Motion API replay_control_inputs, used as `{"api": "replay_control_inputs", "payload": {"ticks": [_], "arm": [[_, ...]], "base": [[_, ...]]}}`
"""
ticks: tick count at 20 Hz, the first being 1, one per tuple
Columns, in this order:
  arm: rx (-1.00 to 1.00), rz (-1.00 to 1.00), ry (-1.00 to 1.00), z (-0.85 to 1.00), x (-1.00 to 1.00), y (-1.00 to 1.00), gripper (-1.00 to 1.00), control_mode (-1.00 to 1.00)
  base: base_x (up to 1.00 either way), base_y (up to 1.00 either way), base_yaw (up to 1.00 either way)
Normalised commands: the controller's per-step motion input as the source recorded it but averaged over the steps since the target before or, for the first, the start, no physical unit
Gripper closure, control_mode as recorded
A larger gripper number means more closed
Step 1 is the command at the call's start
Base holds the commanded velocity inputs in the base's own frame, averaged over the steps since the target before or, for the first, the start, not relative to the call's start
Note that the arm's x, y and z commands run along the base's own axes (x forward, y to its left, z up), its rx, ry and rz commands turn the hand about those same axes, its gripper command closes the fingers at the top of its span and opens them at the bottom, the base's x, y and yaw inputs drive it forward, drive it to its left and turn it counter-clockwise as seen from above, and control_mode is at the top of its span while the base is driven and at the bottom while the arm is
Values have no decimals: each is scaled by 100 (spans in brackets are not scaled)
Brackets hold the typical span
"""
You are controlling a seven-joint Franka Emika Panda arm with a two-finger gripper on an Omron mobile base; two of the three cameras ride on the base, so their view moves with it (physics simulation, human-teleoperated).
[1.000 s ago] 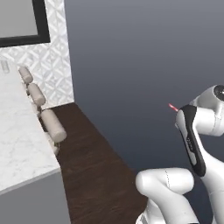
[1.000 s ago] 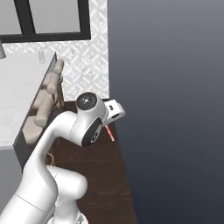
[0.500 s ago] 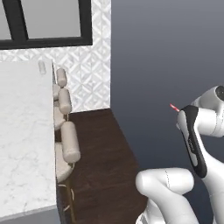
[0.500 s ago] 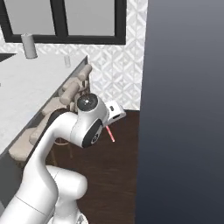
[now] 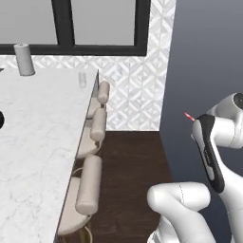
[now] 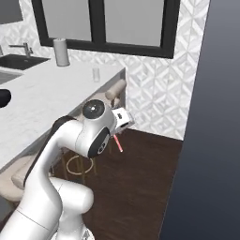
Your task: Take a straw from the drawer in front and place it inside the glass cup on the dining counter.
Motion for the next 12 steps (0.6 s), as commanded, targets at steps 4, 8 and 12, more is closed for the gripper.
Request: {"api": "replay_control_inputs", "payload": {"ticks": [4,8,12], "arm": [[0,0,0,0,0,0,100,100],[0,0,0,0,0,0,100,100],[0,0,0,0,0,0,100,100]], "base": [[100,-48,44],[100,-50,43],[100,-51,43]]}}
